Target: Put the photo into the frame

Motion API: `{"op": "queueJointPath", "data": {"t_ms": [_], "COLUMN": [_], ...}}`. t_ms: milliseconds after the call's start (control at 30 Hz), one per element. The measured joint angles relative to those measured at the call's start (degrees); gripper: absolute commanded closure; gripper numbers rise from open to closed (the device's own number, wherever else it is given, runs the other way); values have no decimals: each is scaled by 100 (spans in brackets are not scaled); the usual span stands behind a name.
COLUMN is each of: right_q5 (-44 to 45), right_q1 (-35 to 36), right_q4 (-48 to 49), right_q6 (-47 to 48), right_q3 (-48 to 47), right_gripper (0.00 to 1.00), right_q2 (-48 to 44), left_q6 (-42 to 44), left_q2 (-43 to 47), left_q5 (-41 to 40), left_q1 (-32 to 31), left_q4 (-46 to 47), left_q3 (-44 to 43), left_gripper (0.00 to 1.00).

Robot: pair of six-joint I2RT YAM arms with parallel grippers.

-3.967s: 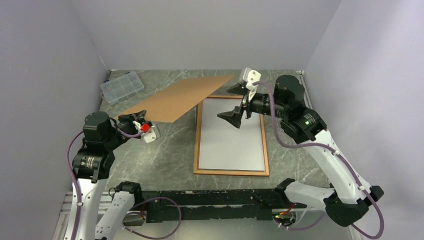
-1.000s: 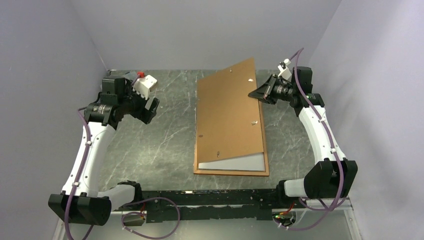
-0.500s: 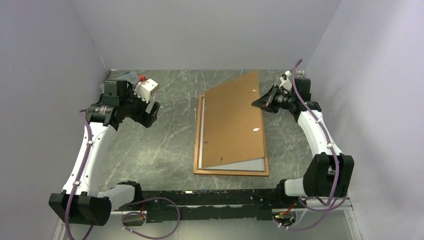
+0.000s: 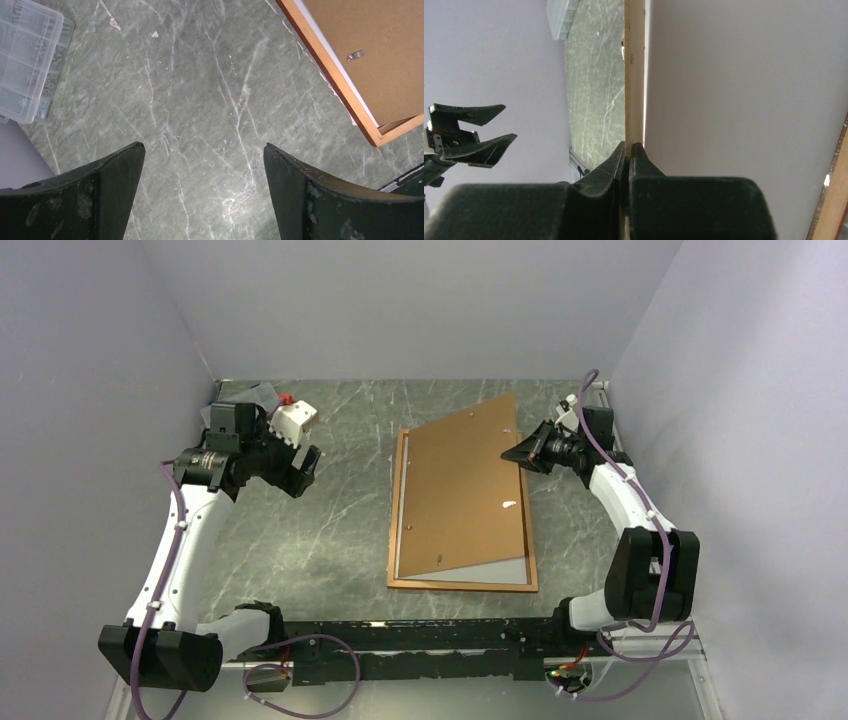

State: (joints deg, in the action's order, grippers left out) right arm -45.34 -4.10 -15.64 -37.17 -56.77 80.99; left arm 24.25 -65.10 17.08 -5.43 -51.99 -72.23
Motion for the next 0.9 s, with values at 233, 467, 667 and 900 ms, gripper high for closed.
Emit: {"op": "queueJointPath", "data": {"t_ms": [233, 467, 667, 900], "right_q5": [-127, -173, -184, -155], "right_q1": [0, 0, -4, -28], "right_q4": [238, 354, 413, 485], "right_q6": [-61, -98, -136, -144], "right_q3": [61, 168, 221, 382], "right_gripper": [100, 100, 100, 100], "right_q2": [140, 201, 238, 232], "left_q6": [0, 2, 2, 2], "left_q2": [0, 0, 0, 0], "left_q5": [2, 2, 2, 2], "left_q1": [0, 0, 0, 0], "left_q4": [0, 0, 2, 22], "left_q3": [0, 0, 2, 125], "left_gripper": [6, 6, 6, 6]}}
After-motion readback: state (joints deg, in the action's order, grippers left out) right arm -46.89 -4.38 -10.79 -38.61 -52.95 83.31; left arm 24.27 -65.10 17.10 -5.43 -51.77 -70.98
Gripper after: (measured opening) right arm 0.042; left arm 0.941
